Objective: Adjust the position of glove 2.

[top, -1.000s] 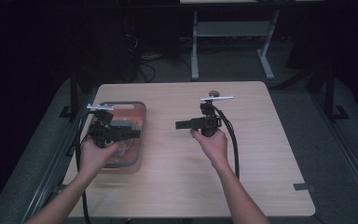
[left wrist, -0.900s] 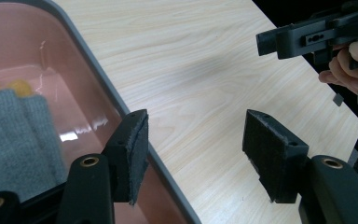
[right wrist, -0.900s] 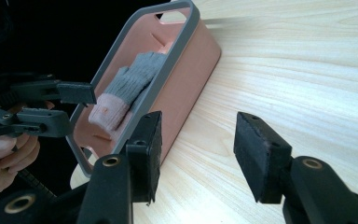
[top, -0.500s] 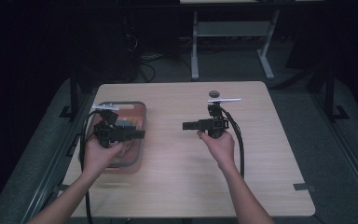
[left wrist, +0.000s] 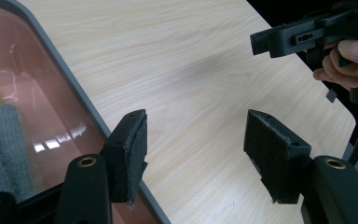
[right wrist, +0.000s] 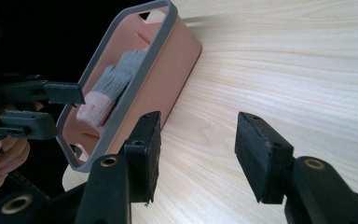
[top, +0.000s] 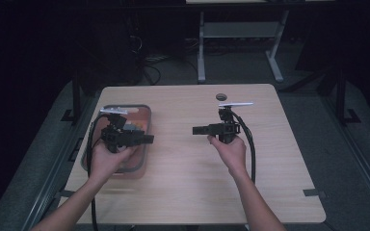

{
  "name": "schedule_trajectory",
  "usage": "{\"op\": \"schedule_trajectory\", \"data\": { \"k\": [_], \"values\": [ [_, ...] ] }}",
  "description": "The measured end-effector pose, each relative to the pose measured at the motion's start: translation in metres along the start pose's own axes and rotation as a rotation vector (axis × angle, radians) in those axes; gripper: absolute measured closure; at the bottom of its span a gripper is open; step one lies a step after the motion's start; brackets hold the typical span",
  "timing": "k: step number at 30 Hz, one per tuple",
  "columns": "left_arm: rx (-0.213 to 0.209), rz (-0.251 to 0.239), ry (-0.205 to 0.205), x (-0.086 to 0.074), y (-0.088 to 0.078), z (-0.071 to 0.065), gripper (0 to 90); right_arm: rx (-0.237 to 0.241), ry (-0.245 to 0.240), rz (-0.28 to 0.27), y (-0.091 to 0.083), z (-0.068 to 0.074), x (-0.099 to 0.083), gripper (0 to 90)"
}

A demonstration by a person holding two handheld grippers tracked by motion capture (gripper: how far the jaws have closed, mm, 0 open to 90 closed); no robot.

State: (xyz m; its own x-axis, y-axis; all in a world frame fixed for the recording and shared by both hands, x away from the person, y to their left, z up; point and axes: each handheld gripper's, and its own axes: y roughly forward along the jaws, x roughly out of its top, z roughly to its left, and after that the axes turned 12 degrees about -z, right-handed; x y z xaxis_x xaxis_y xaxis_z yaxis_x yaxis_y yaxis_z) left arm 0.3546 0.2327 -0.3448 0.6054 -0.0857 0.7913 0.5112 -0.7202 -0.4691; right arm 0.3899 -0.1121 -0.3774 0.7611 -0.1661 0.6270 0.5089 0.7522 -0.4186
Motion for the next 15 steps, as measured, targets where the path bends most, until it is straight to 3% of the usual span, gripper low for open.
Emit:
{"op": "schedule_trajectory", "data": {
  "k": [15],
  "values": [
    [-0.020,0.016,0.010,0.000,0.015,-0.009,39.3,-0.025,0.023,-0.009,-0.016,-0.018,-0.005,49.3]
  ]
}}
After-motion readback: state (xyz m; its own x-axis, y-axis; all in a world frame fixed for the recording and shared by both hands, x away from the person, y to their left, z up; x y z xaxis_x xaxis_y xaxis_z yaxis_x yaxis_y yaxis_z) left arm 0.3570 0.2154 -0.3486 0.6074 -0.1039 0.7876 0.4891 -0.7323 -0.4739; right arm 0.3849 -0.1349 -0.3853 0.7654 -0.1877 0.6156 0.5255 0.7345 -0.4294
